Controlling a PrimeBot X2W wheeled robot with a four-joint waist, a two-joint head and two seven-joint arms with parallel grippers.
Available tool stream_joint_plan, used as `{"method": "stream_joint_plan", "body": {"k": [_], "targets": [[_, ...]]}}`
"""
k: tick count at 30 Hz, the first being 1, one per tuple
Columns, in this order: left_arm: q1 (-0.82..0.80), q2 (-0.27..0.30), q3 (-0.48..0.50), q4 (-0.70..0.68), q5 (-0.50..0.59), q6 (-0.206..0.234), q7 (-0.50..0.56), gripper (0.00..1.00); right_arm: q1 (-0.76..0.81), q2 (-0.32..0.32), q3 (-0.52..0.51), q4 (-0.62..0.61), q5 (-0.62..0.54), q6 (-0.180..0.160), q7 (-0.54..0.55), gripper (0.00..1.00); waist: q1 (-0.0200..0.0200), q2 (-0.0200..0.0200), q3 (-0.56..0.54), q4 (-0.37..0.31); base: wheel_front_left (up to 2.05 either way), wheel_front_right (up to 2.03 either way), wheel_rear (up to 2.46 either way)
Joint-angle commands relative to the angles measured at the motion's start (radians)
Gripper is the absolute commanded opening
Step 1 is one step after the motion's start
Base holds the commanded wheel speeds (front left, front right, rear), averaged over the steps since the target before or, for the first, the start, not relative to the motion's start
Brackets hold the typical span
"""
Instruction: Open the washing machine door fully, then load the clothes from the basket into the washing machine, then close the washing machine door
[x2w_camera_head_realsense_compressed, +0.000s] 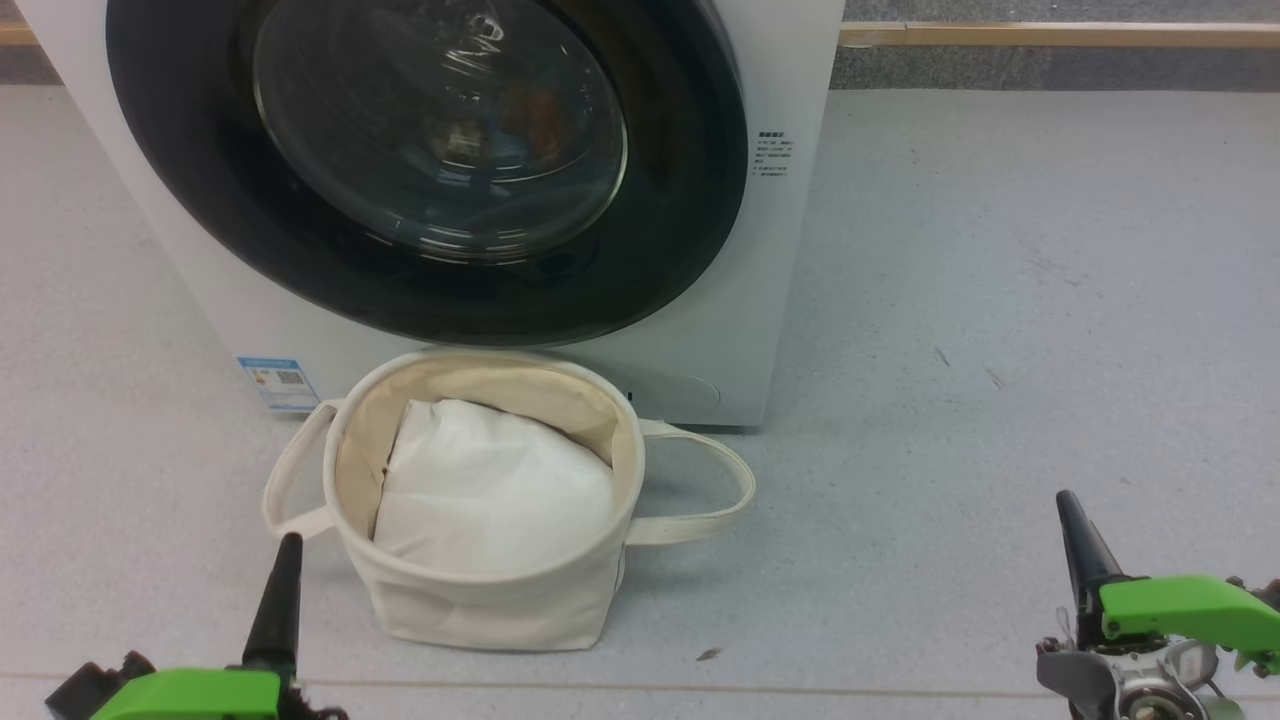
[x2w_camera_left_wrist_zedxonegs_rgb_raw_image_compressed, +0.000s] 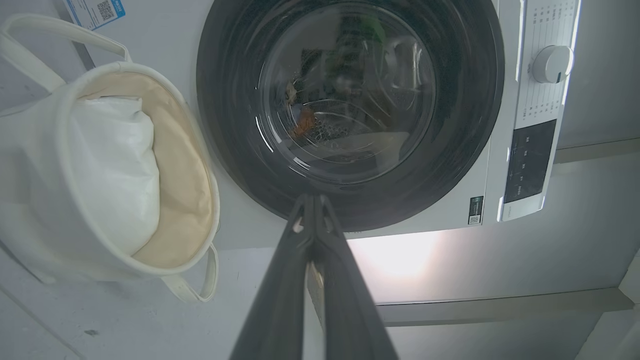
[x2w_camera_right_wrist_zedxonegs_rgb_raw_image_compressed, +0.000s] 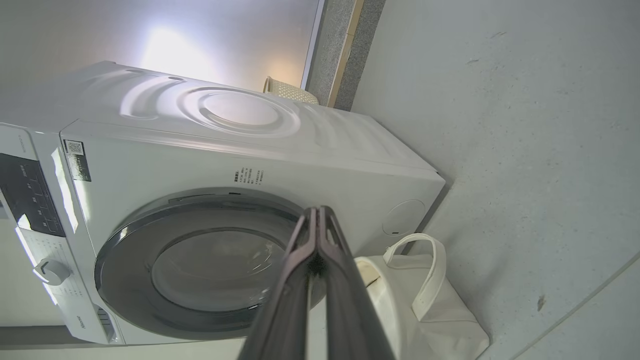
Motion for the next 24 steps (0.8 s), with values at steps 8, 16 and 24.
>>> {"method": "stream_joint_plan", "body": {"k": [8,16,24], "targets": [[-0.046,-0.012,0.045,-0.043,-0.072,-0.006,0.029,0.00,-0.016,0.009,-0.005,-0.044,0.095,0.000,0.029,0.00,0.0000,0.0000,0.001,-0.001,0.00,0.00,0.00],[-0.046,-0.027,0.057,-0.048,-0.134,-0.007,0.052,0.00,-0.014,0.016,-0.023,-0.049,0.176,0.000,0.053,0.00,0.0000,0.0000,0.002,-0.002,0.00,0.00,0.00],[-0.046,-0.041,0.067,-0.052,-0.188,-0.007,0.072,0.00,-0.012,0.022,-0.037,-0.053,0.246,0.000,0.073,0.00,0.0000,0.0000,0.002,-0.003,0.00,0.00,0.00]]}}
